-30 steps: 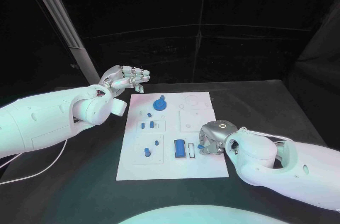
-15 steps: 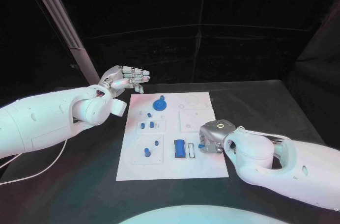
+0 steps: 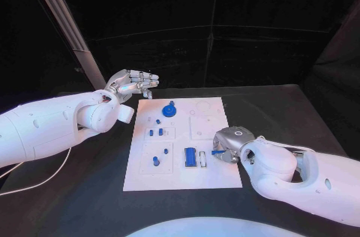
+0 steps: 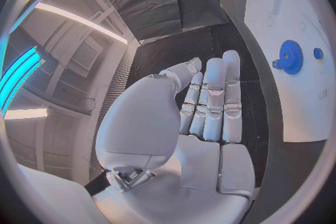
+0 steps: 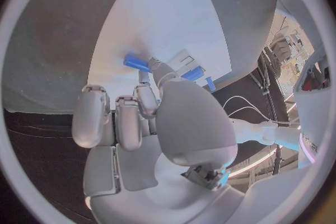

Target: Assemble the parts on the task board

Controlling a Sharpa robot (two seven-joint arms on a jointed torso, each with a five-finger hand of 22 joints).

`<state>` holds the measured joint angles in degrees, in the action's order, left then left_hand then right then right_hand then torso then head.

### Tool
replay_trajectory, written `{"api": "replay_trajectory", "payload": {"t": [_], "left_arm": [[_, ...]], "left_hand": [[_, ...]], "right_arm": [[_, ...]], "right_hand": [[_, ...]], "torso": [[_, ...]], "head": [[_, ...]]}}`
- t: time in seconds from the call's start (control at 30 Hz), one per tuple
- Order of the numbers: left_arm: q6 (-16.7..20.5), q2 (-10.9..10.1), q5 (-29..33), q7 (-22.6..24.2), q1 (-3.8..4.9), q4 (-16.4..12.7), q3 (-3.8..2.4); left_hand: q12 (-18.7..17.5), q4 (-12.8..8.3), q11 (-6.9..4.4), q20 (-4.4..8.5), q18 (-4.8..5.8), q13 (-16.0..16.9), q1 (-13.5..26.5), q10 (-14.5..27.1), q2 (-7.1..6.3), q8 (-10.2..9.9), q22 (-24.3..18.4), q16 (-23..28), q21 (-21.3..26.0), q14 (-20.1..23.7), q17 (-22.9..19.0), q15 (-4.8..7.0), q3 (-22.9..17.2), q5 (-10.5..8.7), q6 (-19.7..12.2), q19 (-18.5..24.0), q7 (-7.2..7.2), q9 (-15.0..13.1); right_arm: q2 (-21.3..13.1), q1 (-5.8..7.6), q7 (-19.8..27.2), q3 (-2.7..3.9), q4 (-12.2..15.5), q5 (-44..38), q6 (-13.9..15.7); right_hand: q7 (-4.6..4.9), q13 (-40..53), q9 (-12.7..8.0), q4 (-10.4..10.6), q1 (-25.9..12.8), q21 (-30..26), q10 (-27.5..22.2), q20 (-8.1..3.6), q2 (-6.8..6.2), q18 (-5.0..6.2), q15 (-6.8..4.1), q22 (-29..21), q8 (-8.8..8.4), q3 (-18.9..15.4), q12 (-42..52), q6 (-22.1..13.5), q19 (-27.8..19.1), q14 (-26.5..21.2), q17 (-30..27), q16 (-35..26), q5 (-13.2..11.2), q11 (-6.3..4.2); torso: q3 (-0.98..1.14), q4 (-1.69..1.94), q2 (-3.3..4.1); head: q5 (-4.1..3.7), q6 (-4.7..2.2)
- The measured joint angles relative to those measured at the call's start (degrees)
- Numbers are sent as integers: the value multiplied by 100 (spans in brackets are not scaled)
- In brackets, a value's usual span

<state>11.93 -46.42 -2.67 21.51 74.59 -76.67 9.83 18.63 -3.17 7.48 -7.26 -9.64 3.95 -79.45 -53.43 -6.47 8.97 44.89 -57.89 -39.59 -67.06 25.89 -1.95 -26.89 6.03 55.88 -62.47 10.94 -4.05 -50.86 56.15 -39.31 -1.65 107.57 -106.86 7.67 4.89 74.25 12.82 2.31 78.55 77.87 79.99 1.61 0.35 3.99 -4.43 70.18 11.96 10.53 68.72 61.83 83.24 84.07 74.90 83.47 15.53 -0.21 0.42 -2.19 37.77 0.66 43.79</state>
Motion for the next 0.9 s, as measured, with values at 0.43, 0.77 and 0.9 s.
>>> {"api": "replay_trajectory", "payload": {"t": [0.43, 0.77, 0.9], "left_arm": [[-4, -1, 0, -3, 0, -8, 0], [-4, -12, 0, -4, 0, -21, 0], [-4, -12, 0, -5, 1, -30, 1]], "left_hand": [[0, 0, -21, 0, 0, 0, 0, 21, 0, 0, -6, 0, 0, 0, -10, 0, 0, 0, 0, 0, 0, 0], [0, 0, -21, 0, 0, 0, 0, 21, 0, 0, -5, 0, 0, 0, -9, 0, 0, 0, 0, 0, 0, 0], [0, 0, -21, 0, 0, 0, 0, 21, 0, 0, -5, 0, 0, 0, -9, 0, 0, 0, 0, 0, 0, 0]], "right_arm": [[-148, 4, 105, 3, 101, 1345, 831], [-127, 4, 185, 3, 49, 2280, 1020], [-86, 5, 180, 3, -10, 2532, 1057]], "right_hand": [[-36, 70, 2, 253, -711, 40, 151, -20, -398, 0, -1, 93, -56, 643, 89, 184, 21, -2, 0, 53, 610, -93], [-55, 69, 7, 356, -964, 107, 233, -43, -461, 0, -40, 177, -17, 685, 161, 266, 43, -2, 0, 89, 836, -132], [-76, 69, 10, 397, -1042, 122, 264, -61, -457, 0, -40, 206, 17, 689, 205, 307, 61, -2, 0, 115, 893, -141]], "torso": [[-6, 0, -3], [-7, 2, -3], [-7, 2, -2]], "head": [[-11, 15], [13, 32], [15, 38]]}}
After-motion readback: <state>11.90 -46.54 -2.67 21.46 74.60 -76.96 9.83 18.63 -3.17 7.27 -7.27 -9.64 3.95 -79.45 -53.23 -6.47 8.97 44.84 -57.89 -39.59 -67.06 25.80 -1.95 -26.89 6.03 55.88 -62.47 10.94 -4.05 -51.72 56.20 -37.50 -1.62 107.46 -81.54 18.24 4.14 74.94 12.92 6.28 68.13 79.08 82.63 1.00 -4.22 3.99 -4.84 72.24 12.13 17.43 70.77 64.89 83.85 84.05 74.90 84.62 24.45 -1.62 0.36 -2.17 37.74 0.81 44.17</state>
